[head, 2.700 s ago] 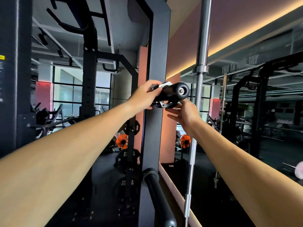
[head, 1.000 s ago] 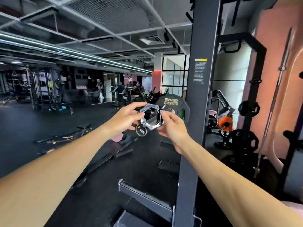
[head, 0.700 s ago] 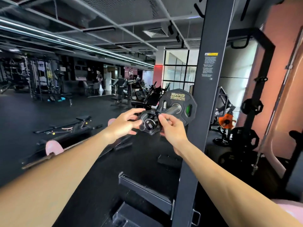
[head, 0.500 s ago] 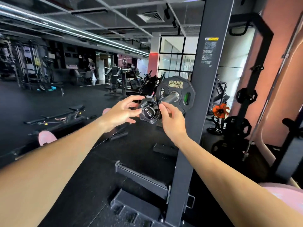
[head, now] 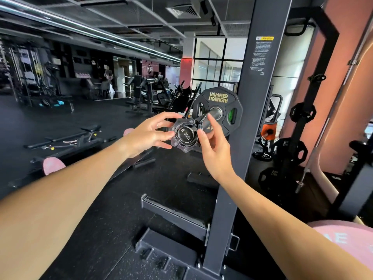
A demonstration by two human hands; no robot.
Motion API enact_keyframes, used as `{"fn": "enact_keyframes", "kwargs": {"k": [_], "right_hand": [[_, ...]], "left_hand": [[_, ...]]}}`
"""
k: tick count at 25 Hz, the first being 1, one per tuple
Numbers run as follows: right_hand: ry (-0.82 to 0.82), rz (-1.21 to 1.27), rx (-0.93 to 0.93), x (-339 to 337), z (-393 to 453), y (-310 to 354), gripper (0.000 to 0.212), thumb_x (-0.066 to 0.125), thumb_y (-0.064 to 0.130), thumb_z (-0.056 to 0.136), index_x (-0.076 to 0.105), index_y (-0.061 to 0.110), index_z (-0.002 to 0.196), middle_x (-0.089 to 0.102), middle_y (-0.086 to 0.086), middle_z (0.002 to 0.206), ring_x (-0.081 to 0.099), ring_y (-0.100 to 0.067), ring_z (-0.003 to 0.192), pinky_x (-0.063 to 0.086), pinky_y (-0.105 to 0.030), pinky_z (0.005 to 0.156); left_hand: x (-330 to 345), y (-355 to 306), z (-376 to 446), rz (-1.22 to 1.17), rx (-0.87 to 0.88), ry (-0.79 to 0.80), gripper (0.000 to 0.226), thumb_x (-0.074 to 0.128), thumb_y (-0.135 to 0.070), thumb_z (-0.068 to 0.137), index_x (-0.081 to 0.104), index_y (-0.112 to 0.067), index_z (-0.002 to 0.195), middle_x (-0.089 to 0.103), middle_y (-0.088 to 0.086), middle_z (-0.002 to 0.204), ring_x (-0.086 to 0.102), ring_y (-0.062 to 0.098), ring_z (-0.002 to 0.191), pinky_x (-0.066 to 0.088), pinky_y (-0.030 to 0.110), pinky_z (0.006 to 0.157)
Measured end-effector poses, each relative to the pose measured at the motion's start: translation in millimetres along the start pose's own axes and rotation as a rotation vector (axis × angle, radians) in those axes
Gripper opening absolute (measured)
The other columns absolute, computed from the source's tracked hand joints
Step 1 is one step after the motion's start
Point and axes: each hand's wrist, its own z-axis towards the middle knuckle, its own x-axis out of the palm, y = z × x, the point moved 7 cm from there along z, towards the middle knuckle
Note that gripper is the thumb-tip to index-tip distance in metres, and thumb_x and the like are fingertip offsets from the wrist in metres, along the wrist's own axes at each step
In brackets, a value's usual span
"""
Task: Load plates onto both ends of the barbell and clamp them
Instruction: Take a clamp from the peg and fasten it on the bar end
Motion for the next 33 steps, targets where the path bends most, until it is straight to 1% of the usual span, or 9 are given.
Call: {"fn": "enact_keyframes", "kwargs": {"k": [2, 4, 12, 17, 20, 23, 27, 30, 33], "right_hand": [[0.146, -0.01, -0.016, 1, 8, 2, 0.057, 0.056, 0.029, 0.102, 0.033, 0.037, 0.154, 0.048, 0.011, 0.069, 0.049, -0.004, 0.068, 0.045, -0.018, 0.078], [0.248, -0.041, 0.006, -3, 16, 3, 0.055, 0.057, 0.03, 0.101, 0.037, 0.041, 0.151, 0.047, 0.011, 0.068, 0.048, -0.004, 0.066, 0.044, -0.021, 0.078], [0.234, -0.12, 0.133, -11, 36, -18, 0.049, 0.06, 0.031, 0.099, 0.044, 0.048, 0.142, 0.058, 0.006, 0.074, 0.056, -0.009, 0.071, 0.05, -0.027, 0.076], [0.247, -0.19, 0.193, -19, 59, -46, 0.053, 0.059, 0.035, 0.099, 0.039, 0.05, 0.146, 0.059, 0.012, 0.07, 0.054, -0.003, 0.067, 0.044, -0.021, 0.078], [0.234, -0.211, 0.201, -23, 80, -68, 0.054, 0.057, 0.036, 0.099, 0.037, 0.052, 0.146, 0.065, 0.0, 0.076, 0.06, -0.011, 0.074, 0.048, -0.024, 0.082], [0.238, -0.2, 0.218, -26, 106, -99, 0.054, 0.057, 0.036, 0.099, 0.036, 0.057, 0.144, 0.069, -0.014, 0.088, 0.069, -0.024, 0.09, 0.054, -0.031, 0.088], [0.239, -0.14, 0.304, -31, 150, -156, 0.053, 0.059, 0.036, 0.097, 0.038, 0.068, 0.133, 0.068, -0.026, 0.096, 0.072, -0.033, 0.092, 0.059, -0.047, 0.089], [0.213, -0.174, 0.339, -39, 182, -192, 0.052, 0.06, 0.035, 0.098, 0.039, 0.062, 0.137, 0.072, -0.012, 0.086, 0.075, -0.022, 0.086, 0.06, -0.043, 0.088], [0.181, -0.259, 0.323, -46, 204, -208, 0.052, 0.058, 0.035, 0.098, 0.039, 0.057, 0.141, 0.062, -0.004, 0.069, 0.071, -0.029, 0.087, 0.058, -0.028, 0.072]], "left_hand": [[0, 4, 2, -0.037, -0.004, 0.001, 0.045, 0.059, -0.004, 0.098, 0.057, -0.033, 0.133, 0.058, 0.005, 0.136, 0.07, 0.025, 0.11, 0.059, 0.043, 0.092], [1, 9, 7, -0.058, -0.002, -0.005, 0.046, 0.059, -0.001, 0.097, 0.058, -0.032, 0.132, 0.058, 0.004, 0.137, 0.069, 0.026, 0.113, 0.057, 0.047, 0.096], [5, 26, 44, -0.038, -0.024, -0.024, 0.044, 0.052, -0.012, 0.103, 0.058, -0.047, 0.13, 0.06, -0.012, 0.14, 0.065, 0.012, 0.12, 0.056, 0.052, 0.095], [8, 28, 86, -0.011, -0.021, -0.018, 0.042, 0.054, -0.008, 0.101, 0.06, -0.039, 0.128, 0.062, -0.009, 0.133, 0.062, 0.008, 0.12, 0.06, 0.03, 0.082], [12, 38, 118, 0.023, 0.045, -0.007, 0.043, 0.056, -0.004, 0.099, 0.06, -0.033, 0.13, 0.062, -0.009, 0.136, 0.056, 0.005, 0.129, 0.051, 0.027, 0.099], [13, 54, 154, 0.075, 0.081, -0.002, 0.042, 0.058, -0.008, 0.099, 0.06, -0.037, 0.13, 0.061, -0.015, 0.137, 0.05, -0.005, 0.13, 0.044, 0.013, 0.098], [18, 76, 222, 0.187, 0.144, -0.023, 0.044, 0.059, -0.01, 0.099, 0.06, -0.043, 0.128, 0.056, -0.015, 0.142, 0.046, 0.003, 0.136, 0.035, 0.025, 0.113], [26, 83, 273, 0.31, 0.218, -0.046, 0.045, 0.056, -0.001, 0.098, 0.056, -0.032, 0.131, 0.054, -0.012, 0.138, 0.047, 0.013, 0.132, 0.034, 0.023, 0.113], [35, 88, 306, 0.338, 0.277, -0.048, 0.046, 0.053, 0.007, 0.097, 0.052, -0.013, 0.138, 0.051, -0.006, 0.136, 0.048, 0.013, 0.125, 0.033, 0.002, 0.102]]}}
